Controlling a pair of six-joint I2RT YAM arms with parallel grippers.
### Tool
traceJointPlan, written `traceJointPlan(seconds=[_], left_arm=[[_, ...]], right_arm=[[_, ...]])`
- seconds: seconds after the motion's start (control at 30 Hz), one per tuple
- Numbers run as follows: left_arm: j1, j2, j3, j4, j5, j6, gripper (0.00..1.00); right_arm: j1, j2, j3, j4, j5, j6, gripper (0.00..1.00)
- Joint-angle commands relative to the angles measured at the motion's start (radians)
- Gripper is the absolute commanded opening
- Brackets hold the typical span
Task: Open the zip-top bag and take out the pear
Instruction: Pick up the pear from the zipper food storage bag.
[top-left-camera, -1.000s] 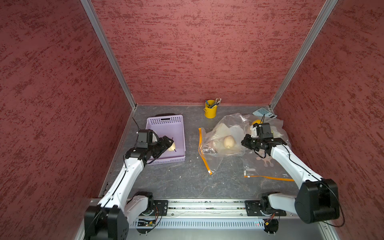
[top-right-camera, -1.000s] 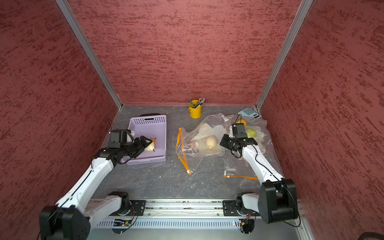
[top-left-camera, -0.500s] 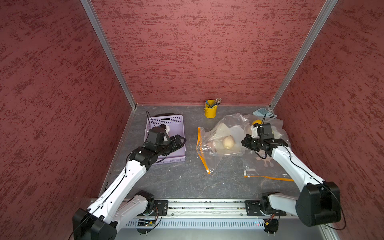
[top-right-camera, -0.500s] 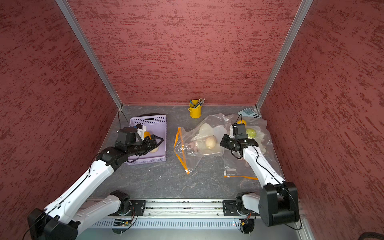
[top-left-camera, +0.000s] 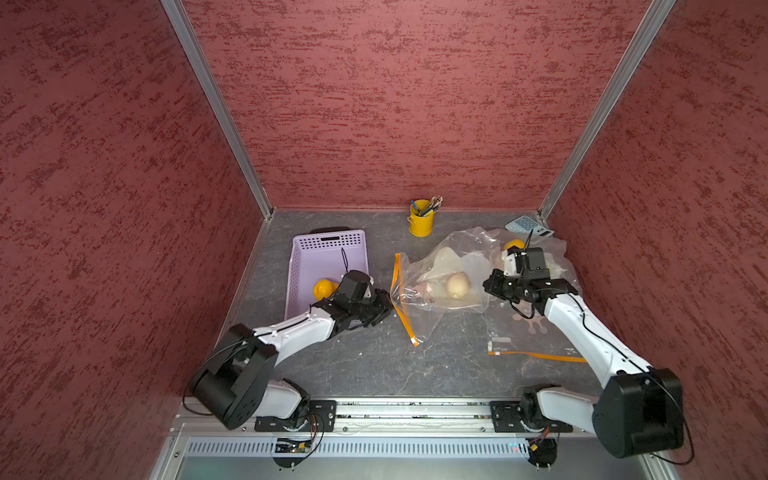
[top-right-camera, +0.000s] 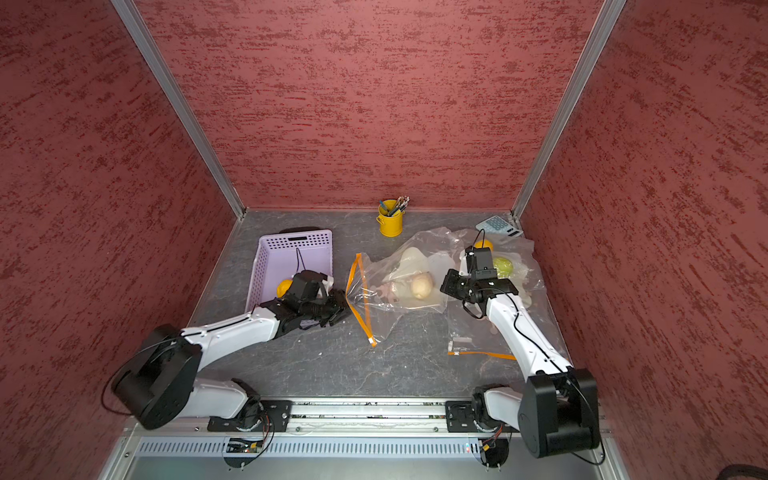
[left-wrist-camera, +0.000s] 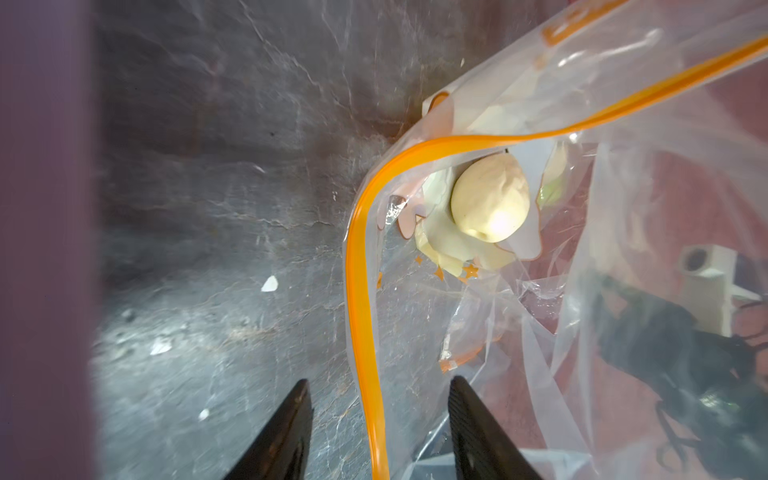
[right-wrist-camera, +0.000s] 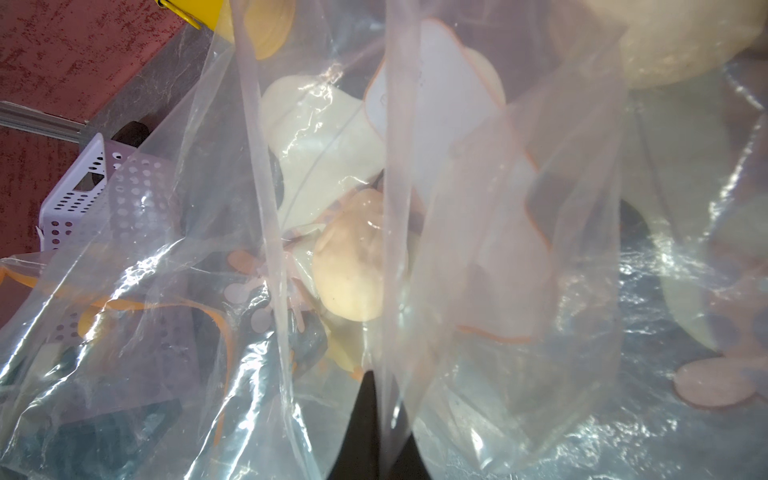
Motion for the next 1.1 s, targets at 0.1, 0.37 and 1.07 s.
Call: traceJointPlan(seconds=[0.1, 0.37, 1.07], left_arm=[[-0.022, 0.051, 0.071, 0.115, -0.004, -0.049, 0.52], [-0.045, 0.117, 0.177, 0.093, 0.020, -0.026, 0.52], [-0.090, 0.127, 0.229, 0.156, 0.117, 0.023, 0.59]], right_arm=[[-0.004, -0.024, -0.011, -0.009, -0.013, -0.025, 0.00], [-0.004, -0.013, -0.015, -0.008, -0.014, -0.036, 0.00], [0.194, -0.110, 0.242, -0.132, -0.188, -0.157, 0.93]])
